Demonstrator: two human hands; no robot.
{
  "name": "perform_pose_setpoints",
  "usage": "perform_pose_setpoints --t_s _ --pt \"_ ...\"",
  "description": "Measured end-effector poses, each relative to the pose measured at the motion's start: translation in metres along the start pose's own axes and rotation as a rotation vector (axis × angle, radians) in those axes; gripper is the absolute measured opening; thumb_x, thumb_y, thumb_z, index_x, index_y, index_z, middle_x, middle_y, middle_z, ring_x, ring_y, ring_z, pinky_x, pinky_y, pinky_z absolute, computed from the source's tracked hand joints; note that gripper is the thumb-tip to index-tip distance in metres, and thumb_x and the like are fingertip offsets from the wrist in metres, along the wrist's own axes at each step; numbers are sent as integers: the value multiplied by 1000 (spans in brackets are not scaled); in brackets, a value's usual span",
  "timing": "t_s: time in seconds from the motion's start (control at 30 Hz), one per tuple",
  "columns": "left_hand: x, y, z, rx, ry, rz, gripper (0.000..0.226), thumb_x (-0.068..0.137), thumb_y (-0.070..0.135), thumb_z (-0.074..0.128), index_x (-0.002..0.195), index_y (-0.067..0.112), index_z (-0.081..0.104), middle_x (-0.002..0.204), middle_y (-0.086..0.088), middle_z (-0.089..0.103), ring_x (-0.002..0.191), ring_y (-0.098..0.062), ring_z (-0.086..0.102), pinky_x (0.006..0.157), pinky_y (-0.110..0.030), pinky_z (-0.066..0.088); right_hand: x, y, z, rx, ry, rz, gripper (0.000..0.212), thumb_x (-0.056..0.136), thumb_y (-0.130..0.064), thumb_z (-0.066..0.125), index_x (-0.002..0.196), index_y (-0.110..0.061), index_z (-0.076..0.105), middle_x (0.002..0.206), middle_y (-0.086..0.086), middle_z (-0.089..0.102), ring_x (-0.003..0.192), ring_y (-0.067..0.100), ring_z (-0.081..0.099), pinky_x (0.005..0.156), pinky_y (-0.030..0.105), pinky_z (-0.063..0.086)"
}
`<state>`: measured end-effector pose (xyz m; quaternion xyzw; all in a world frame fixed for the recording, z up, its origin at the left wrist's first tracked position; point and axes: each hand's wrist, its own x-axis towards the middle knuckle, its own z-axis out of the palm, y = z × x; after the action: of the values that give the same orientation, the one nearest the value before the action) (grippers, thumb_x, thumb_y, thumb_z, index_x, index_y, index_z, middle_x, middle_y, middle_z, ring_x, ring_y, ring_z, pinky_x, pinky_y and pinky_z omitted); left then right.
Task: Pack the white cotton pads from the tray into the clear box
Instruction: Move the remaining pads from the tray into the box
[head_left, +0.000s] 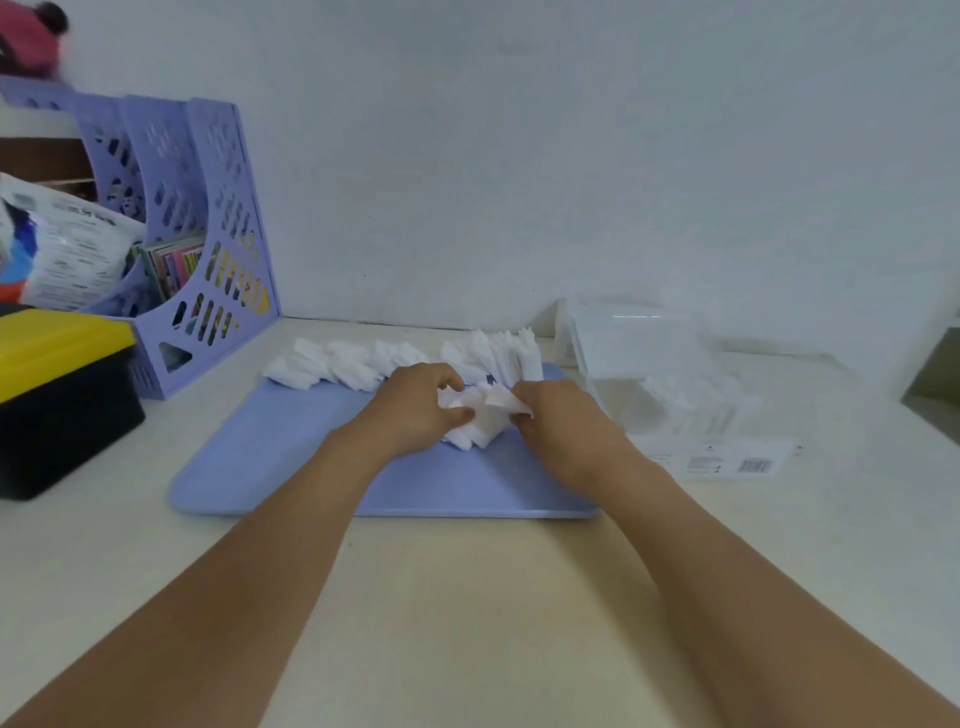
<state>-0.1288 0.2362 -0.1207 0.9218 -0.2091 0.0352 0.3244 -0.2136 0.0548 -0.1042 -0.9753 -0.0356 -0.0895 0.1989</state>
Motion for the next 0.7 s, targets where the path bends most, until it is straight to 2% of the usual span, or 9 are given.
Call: perform_pose_setpoints --t_s 0.1,0.17,0.2,0.27,0.33,0.37,0.43,0.57,0.7 --pt "1 -1 11 -33 77 -3 41 89 31 74 127 17 63 129 -3 62 119 -22 57 96 -34 46 0 -1 -6 -20 207 -56 19 100 -9 49 82 -12 47 74 0 47 70 21 46 57 31 28" --pt "0 2 13 7 199 57 42 92 33 69 128 16 61 129 -4 60 117 -24 57 97 -37 47 -1 -5 -12 247 332 -74 21 101 -10 55 80 -12 50 66 -6 49 59 7 48 52 19 33" --pt "-2 6 13 -27 291 89 36 94 36 64 124 17 63 126 -3 62 115 -24 58 96 -38 48 -1 -8 -17 519 339 -44 18 101 -10 58 83 -11 58 66 -6 56 57 3 53 52 13 36" --pt "-10 23 7 -371 391 44 27 99 43 54 107 21 69 113 1 68 109 -22 62 93 -37 50 -6 -17 -27 1144 143 75 9 101 -11 61 98 -10 69 75 0 70 59 4 63 52 17 47" --pt "-19 48 -1 -947 216 -81 37 95 53 55 100 20 71 105 -1 75 104 -22 69 91 -36 53 -7 -16 -31 1408 -24 144 16 100 -14 62 112 -6 70 85 5 74 64 11 68 52 21 52" --pt "-22 55 -3 -1155 89 -104 45 87 56 58 104 17 72 106 -4 76 103 -22 71 91 -37 56 -7 -14 -31 1419 -60 144 22 100 -15 63 118 -5 69 90 7 74 67 12 68 53 22 53" --pt "-27 64 0 -1270 -38 -82 49 81 47 64 112 9 72 110 -11 76 103 -25 72 91 -41 58 -7 -9 -30 1404 -81 129 29 99 -17 65 124 -3 68 96 10 73 72 14 68 56 22 55" --pt "-28 64 9 -1251 44 -88 30 96 23 65 118 4 70 113 -15 75 109 -30 71 94 -41 57 -7 -6 -31 1148 90 129 23 96 -20 70 114 -6 72 96 10 77 75 13 73 56 23 55" --pt "-26 60 11 -1226 77 -83 23 95 18 67 114 7 72 109 -10 77 103 -25 74 85 -33 61 -5 0 -32 893 304 98 18 90 -21 78 103 -10 73 88 6 77 68 15 74 49 24 52"
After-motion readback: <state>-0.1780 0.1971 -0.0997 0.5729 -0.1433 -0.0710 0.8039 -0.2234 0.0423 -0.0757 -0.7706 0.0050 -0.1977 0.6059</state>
